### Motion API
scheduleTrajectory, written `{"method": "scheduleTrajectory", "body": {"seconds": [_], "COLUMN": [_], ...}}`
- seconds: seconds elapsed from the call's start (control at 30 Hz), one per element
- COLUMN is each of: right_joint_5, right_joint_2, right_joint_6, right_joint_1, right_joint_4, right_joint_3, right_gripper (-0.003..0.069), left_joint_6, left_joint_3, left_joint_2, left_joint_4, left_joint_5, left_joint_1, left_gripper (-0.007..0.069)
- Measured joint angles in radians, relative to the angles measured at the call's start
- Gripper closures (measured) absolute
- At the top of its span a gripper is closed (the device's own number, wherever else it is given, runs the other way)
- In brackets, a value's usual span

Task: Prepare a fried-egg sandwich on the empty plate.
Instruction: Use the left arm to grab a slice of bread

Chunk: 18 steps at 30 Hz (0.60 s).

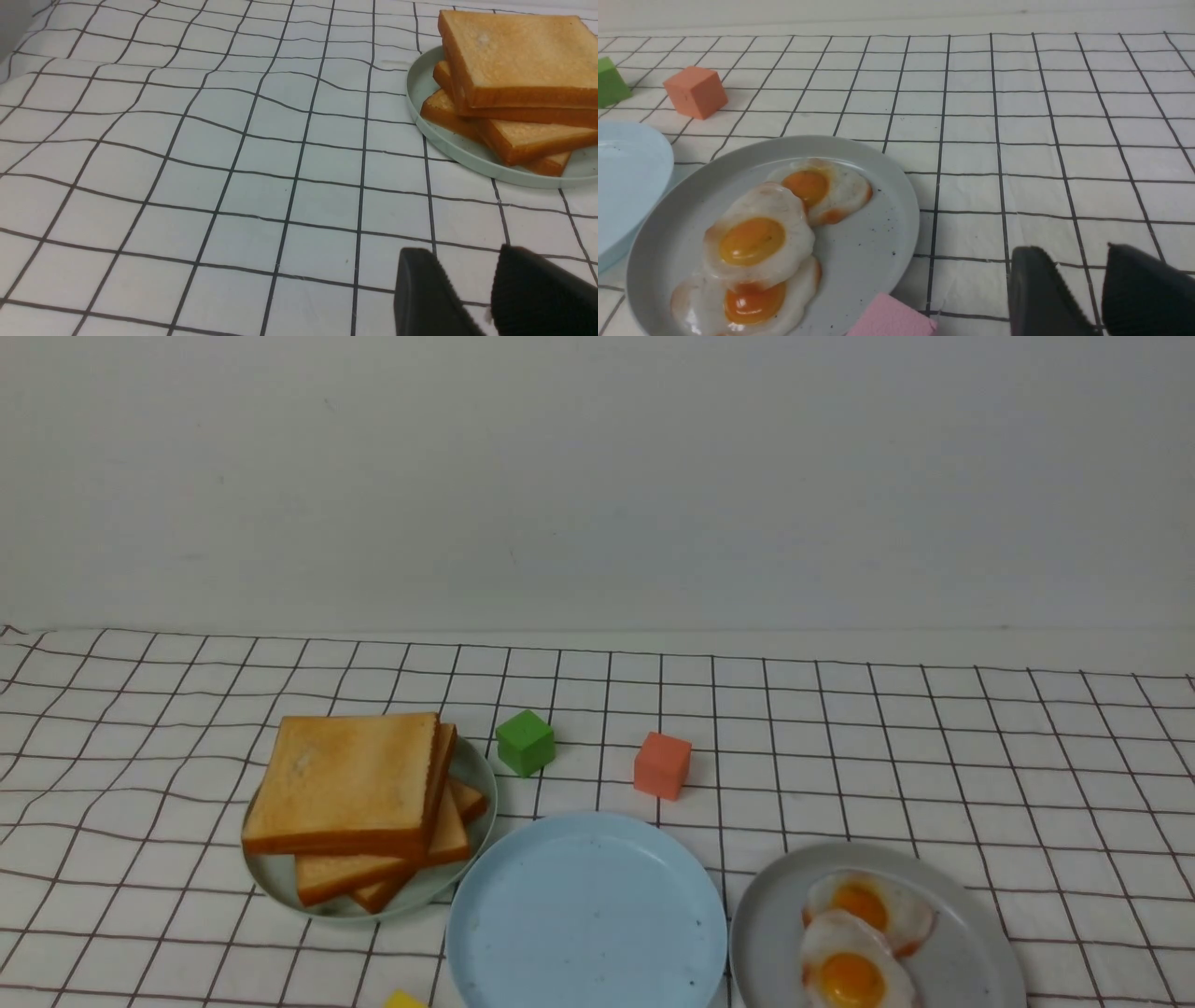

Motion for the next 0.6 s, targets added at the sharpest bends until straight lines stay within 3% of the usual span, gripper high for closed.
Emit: {"method": "scheduleTrajectory", "body": {"seconds": [0.37,0.6], "right_joint_5": [0.000,-0.021], "right_joint_2": [0.000,0.000], "right_joint_6": [0.000,0.000], "right_joint_1": [0.000,0.000], "right_joint_4": [0.000,0.001], "right_joint_3": [0.000,0.002], "right_gripper": [0.0418,0.0418], "left_joint_6": [-0.005,-0.023], "left_joint_3": [0.000,0.000], "left_joint_2": [0.000,0.000], "left_joint_4": [-0.034,-0.129], "left_joint_5": [-0.018,-0.181], "left_joint_1": [0.000,0.000], "left_gripper": [0.0386,0.0386]}}
